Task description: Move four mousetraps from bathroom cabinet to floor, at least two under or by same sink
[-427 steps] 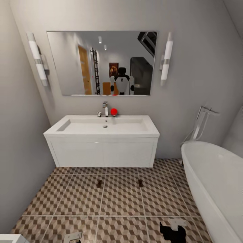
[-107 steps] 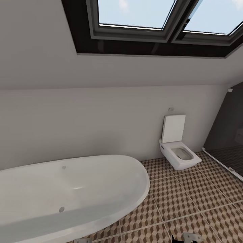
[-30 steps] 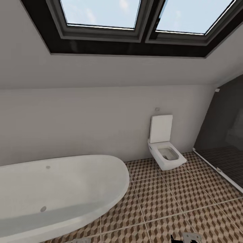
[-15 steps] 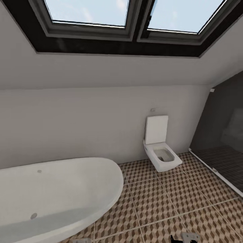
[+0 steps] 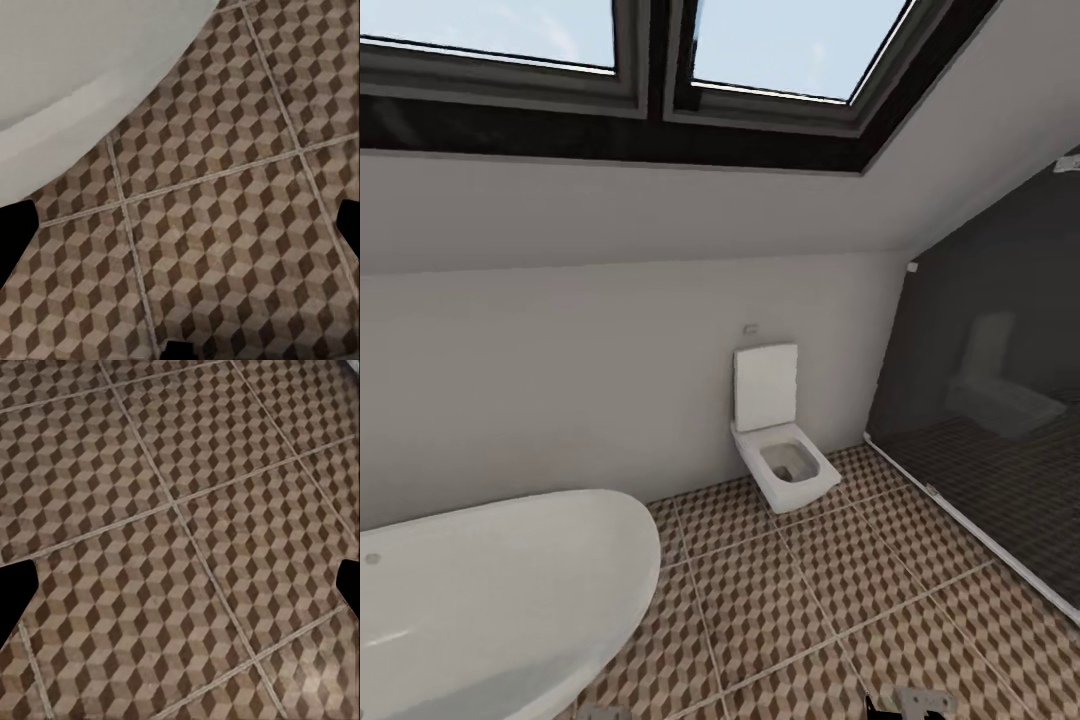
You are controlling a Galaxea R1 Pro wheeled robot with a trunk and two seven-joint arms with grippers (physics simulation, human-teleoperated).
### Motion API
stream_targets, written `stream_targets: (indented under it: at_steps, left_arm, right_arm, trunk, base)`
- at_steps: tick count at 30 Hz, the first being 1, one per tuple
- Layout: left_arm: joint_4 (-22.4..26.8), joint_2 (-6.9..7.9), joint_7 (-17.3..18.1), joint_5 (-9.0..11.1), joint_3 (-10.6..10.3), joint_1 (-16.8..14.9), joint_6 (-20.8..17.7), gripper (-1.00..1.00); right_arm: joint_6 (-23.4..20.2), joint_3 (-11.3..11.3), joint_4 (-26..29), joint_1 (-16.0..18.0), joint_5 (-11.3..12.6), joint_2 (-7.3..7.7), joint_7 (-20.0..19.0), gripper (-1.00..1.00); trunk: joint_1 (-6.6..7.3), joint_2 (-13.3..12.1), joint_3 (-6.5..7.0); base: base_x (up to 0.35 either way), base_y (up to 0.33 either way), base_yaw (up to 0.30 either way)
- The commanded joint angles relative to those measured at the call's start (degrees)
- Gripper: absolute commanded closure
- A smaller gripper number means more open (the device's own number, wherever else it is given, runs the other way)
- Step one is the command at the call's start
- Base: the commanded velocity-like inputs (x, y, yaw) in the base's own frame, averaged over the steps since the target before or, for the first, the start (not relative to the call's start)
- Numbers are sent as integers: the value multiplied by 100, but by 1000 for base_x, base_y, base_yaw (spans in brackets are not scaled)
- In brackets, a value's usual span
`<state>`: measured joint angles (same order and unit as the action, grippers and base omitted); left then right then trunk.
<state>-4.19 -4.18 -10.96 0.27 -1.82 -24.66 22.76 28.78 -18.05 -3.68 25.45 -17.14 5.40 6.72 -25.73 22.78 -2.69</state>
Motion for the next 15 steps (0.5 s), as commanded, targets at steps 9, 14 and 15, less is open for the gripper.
stream_targets:
  at_steps: [9, 14, 15]
  left_arm:
    - [-27, -4, -29, -9, -20, -11, 36, -100]
    - [-24, -4, -29, -9, -20, -12, 35, -100]
    - [-26, -4, -29, -9, -20, -12, 35, -100]
  right_arm:
    - [31, -31, -26, 12, -61, 5, 40, -100]
    - [31, -33, -21, 12, -61, 5, 40, -100]
    - [31, -34, -20, 12, -61, 5, 40, -100]
  trunk:
    - [-6, 14, 13]
    - [-6, 14, 27]
    - [-6, 14, 30]
  base:
    - [124, -318, -260]
    - [121, -320, -260]
    - [120, -321, -260]
